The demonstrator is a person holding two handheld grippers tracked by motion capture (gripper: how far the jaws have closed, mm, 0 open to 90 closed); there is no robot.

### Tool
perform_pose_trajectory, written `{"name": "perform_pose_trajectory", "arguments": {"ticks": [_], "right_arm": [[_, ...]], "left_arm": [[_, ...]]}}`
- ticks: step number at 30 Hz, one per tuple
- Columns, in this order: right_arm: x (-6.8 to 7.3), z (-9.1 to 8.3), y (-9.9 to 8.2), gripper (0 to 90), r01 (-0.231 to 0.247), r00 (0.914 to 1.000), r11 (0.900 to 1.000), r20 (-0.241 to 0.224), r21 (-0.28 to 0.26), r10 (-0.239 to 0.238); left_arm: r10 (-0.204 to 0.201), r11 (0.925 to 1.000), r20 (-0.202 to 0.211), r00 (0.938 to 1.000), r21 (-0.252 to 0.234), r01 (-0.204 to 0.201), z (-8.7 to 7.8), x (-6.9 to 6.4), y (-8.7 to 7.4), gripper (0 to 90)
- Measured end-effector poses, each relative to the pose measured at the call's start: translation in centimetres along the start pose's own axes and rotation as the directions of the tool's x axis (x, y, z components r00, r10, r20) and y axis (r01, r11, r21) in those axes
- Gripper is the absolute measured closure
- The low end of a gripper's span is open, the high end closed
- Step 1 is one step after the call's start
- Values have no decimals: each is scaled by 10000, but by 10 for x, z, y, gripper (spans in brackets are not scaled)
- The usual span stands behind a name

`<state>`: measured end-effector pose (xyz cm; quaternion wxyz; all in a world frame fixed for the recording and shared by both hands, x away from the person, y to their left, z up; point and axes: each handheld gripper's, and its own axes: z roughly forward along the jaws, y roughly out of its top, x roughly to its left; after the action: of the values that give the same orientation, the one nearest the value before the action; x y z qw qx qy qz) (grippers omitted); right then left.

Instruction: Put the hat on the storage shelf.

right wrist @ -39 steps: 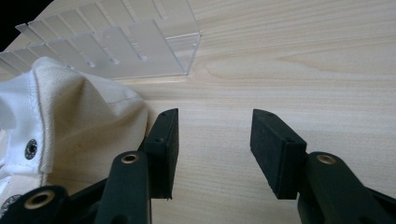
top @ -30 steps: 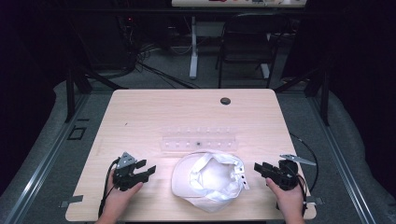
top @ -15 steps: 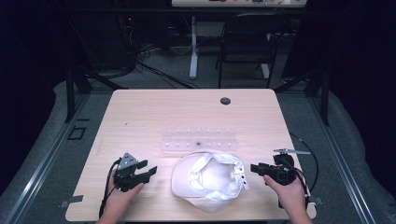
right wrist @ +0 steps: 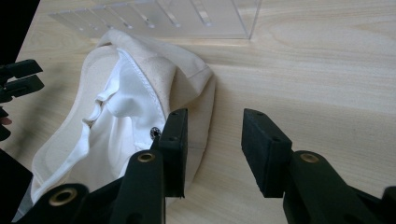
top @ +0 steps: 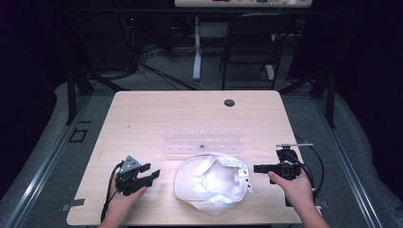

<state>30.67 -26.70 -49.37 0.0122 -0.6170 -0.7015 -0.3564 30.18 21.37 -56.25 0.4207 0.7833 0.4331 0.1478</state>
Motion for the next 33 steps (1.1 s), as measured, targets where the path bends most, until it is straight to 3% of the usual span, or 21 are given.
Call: {"name": "perform_pose_trajectory", "arguments": {"ticks": [8, 13, 19, 23, 31, 32, 33], "right_arm": [[10, 0, 11, 604, -85, 9992, 9977, -371, 673, 110], [18, 5, 16, 573, 16, 9993, 9949, -360, 1005, 21], [22, 12, 20, 546, -183, 9985, 9907, -481, 1346, 250], [22, 16, 22, 529, -490, 9965, 9863, -599, 1575, 590], [16, 23, 16, 498, -581, 9919, 9773, -993, 2036, 797], [18, 25, 14, 494, -837, 9889, 9780, -1051, 1913, 1052], [16, 25, 14, 492, -621, 9896, 9756, -1139, 2105, 875]], "left_arm": [[16, 10000, 1, 10000, -9, -16, 0, 0, 0, 487], [55, 10000, -44, 10000, -17, -55, 0, -1, 0, 487], [62, 10000, -16, 10000, 0, -62, 0, -1, 0, 486], [69, 10000, -1, 10000, -9, -69, 0, -1, 0, 486], [111, 9999, 28, 9999, 29, -111, 1, -2, 0, 485], [111, 9999, 28, 9999, 29, -111, 1, -2, 0, 485], [108, 9999, 23, 9999, 34, -108, 1, -2, 0, 485]]}}
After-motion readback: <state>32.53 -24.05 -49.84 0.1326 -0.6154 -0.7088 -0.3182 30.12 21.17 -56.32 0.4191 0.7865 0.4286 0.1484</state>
